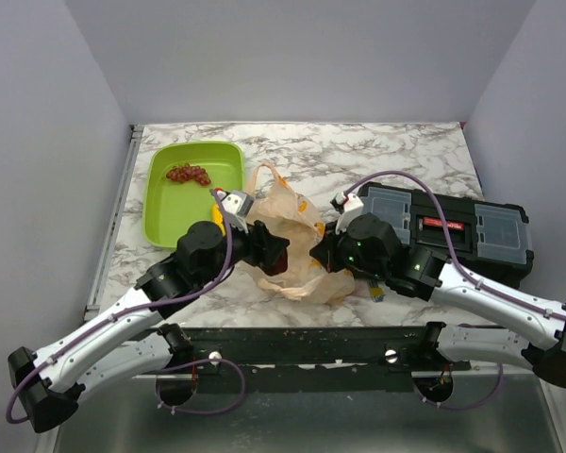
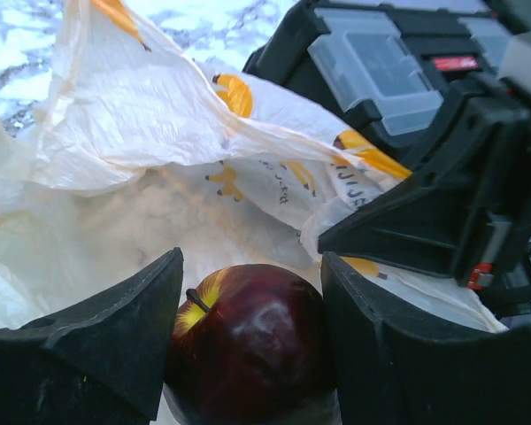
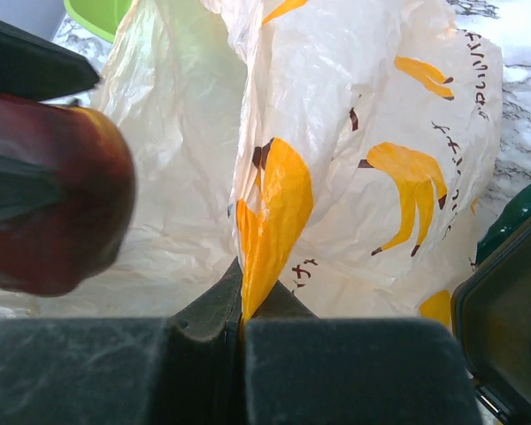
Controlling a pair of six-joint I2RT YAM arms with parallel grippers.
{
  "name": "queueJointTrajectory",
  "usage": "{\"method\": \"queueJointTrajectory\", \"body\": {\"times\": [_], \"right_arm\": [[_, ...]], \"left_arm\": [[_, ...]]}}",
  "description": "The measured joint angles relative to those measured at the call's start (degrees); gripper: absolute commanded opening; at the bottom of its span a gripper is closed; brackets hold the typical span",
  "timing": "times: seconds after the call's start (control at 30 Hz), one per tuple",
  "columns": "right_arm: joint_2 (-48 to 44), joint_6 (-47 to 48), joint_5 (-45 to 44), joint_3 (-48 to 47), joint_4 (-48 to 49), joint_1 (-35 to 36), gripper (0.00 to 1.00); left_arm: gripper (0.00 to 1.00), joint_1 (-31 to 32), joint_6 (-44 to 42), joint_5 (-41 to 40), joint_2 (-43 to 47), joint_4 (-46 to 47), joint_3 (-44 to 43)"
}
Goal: Take the fake fruits out of the plastic bag
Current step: Take out the fake fruit from the plastic bag, then move the plastic bag to the center of the board.
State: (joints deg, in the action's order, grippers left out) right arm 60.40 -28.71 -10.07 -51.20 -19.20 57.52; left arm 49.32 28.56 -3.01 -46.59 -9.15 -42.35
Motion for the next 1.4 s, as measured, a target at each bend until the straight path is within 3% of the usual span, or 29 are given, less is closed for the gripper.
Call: {"method": "queueJointTrajectory", "body": {"times": [0.3, 0.63, 0.93, 1.13, 1.17, 1.4], "right_arm": [[2.38, -0.35, 0.00, 0.04, 0.31, 0.00, 0.01], [4.13, -0.74, 0.42, 0.04, 1.68, 0.00, 0.01], [4.63, -0.83, 0.42, 0.04, 1.75, 0.00, 0.01], [5.73, -0.76, 0.31, -0.26, 2.08, 0.00, 0.01], [7.02, -0.20, -0.37, -1.44, 2.58, 0.00, 0.01], [13.97, 5.16, -6.03, -13.05, 2.36, -0.33, 0.01]], "left_arm": [[0.00, -0.55, -0.68, -2.51, 8.39, -0.92, 0.94], [0.00, -0.66, -0.92, -8.55, 8.96, -3.91, 0.68], [0.00, -1.68, -3.06, -20.68, 8.66, -9.49, -6.10], [0.00, -2.14, -9.07, -29.53, 14.64, -10.16, -6.67], [0.00, -2.47, -12.48, -34.27, 17.16, -10.14, -6.67], [0.00, -2.89, -14.19, -39.08, 17.81, -13.42, -6.01]]}}
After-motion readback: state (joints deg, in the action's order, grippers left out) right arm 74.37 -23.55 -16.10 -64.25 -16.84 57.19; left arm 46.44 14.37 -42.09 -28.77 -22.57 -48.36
